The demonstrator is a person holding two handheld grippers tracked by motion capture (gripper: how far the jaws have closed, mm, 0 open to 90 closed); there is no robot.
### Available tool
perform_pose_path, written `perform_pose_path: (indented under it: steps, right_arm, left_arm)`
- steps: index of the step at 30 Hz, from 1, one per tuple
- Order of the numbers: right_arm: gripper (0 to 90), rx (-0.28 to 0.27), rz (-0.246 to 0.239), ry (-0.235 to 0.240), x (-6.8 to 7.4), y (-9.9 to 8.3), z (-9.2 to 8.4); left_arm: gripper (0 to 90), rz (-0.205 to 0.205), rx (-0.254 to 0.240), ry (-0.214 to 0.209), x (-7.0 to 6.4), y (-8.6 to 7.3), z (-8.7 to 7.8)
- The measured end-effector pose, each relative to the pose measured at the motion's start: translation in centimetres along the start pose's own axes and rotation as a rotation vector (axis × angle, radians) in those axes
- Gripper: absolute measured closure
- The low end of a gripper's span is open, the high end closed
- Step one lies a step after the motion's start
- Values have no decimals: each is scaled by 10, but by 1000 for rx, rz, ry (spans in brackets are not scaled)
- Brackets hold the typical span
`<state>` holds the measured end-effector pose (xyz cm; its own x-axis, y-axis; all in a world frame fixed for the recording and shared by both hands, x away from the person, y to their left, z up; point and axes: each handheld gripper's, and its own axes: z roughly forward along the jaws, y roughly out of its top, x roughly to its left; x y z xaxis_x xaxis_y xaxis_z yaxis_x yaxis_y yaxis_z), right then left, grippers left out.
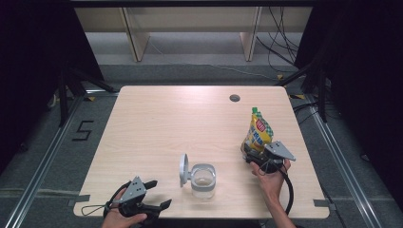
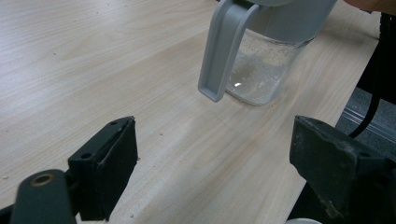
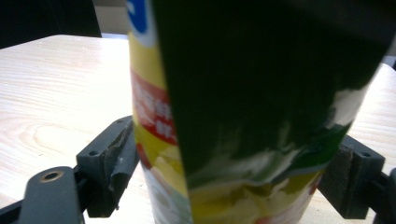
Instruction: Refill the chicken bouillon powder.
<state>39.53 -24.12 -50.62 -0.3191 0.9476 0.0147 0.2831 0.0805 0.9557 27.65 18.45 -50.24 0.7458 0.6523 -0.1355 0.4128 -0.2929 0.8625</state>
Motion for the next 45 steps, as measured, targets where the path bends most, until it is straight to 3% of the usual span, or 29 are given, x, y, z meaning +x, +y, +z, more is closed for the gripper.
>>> perform_pose_path:
  steps: [1,4,6,7,8,9,11,12,13,14,22,23,26,30,32,33,36,38,40,43,44,45]
  right_arm:
    - [191,-1,8,-8,1,0,1]
    - [204,-5,10,-3,0,-1,3]
    - [204,5,28,-27,1,-2,4]
    - [206,2,9,-21,-1,-2,4]
    - [210,1,13,-19,-1,-2,5]
    - [212,-8,21,-20,0,-2,6]
    - [211,-17,18,-29,-1,-3,8]
    - [211,0,43,-42,2,-3,7]
    - [211,-17,25,-26,0,-3,8]
    - [211,-18,21,-26,0,-3,8]
    - [196,-15,31,-38,3,-6,13]
    - [196,-16,34,-33,3,-6,13]
    - [206,-16,32,-39,3,-6,13]
    - [237,-4,18,-64,3,-5,13]
    - [265,-16,20,-57,3,-5,14]
    - [299,-16,-7,-45,2,-4,14]
    - [306,4,-1,-62,5,-3,12]
    - [311,13,-5,-64,6,-2,11]
    - [313,15,-17,-68,6,-1,12]
    - [320,25,-34,-42,8,2,9]
    - [323,26,-62,-40,8,3,10]
    - [325,41,-67,-18,10,5,7]
  left_arm:
    - [150,-17,1,3,-1,0,0]
    - [150,13,14,-8,1,0,-1]
    - [150,6,31,0,1,0,-1]
    - [150,-13,14,-16,-1,0,1]
    - [150,9,21,-17,0,0,1]
    - [150,-10,15,-13,-1,-1,1]
    - [150,-2,25,-18,-1,-1,1]
    - [150,-6,19,-19,-1,-1,1]
    - [150,-5,22,-22,-1,-1,1]
    - [150,23,26,-24,1,0,1]
    - [150,18,23,-19,1,0,1]
    - [151,-1,33,-1,0,0,0]
    - [152,10,22,-8,2,0,0]
    - [153,9,24,-3,1,0,0]
    - [153,10,31,2,1,0,0]
    - [154,-1,24,-5,1,0,0]
    - [157,-16,17,-8,0,-1,1]
    - [158,3,15,-11,2,0,0]
    - [161,-17,12,-6,2,0,-1]
    - [165,-14,8,-4,3,-1,-1]
    - [166,1,10,-5,4,0,-1]
    - [166,-30,7,0,2,-1,-1]
